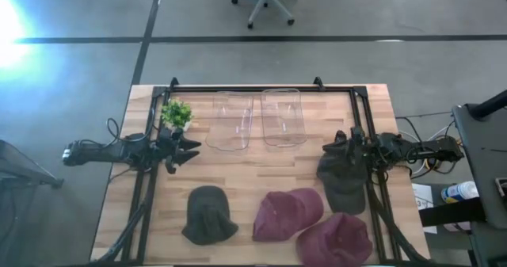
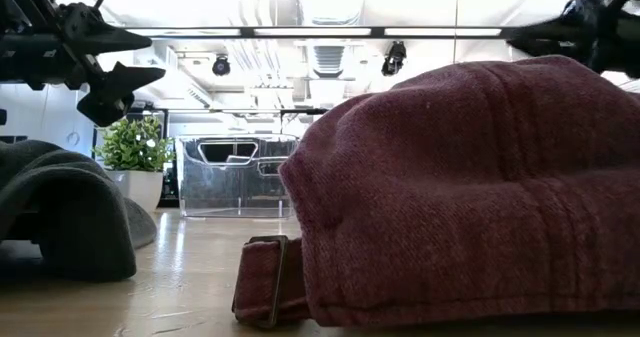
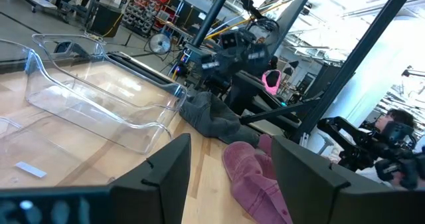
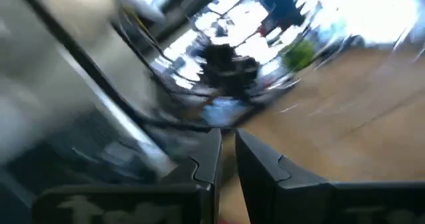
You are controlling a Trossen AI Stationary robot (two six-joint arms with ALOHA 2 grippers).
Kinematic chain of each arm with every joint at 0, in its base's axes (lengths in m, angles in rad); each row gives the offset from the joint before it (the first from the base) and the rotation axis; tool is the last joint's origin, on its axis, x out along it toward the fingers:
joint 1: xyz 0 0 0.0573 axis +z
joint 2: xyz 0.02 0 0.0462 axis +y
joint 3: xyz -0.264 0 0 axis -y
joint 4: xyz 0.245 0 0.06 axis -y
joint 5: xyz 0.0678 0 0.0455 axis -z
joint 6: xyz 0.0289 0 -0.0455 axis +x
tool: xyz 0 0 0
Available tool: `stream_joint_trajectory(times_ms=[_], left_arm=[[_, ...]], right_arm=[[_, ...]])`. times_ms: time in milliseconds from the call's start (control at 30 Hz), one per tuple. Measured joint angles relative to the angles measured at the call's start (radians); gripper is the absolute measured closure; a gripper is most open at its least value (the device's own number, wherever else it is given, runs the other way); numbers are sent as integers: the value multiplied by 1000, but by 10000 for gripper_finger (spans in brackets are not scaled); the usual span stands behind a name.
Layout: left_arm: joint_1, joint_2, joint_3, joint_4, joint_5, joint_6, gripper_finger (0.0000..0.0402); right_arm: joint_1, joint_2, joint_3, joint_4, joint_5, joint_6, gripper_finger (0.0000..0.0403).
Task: Pick & Place hat
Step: Put the black cap into the left transparent bin
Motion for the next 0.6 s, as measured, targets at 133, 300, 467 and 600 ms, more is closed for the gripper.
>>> stream_joint_trajectory(times_ms=[133,300,467,600], left_arm=[[0,0,0,-1,0,0,200],[0,4,0,-1,-1,0,200],[0,4,0,-1,0,0,200],[0,5,0,-3,0,0,200]], right_arm=[[9,11,0,132,20,100,360],[31,9,1,339,13,60,360],[54,19,1,499,1,34,360],[63,61,10,461,45,67,360]])
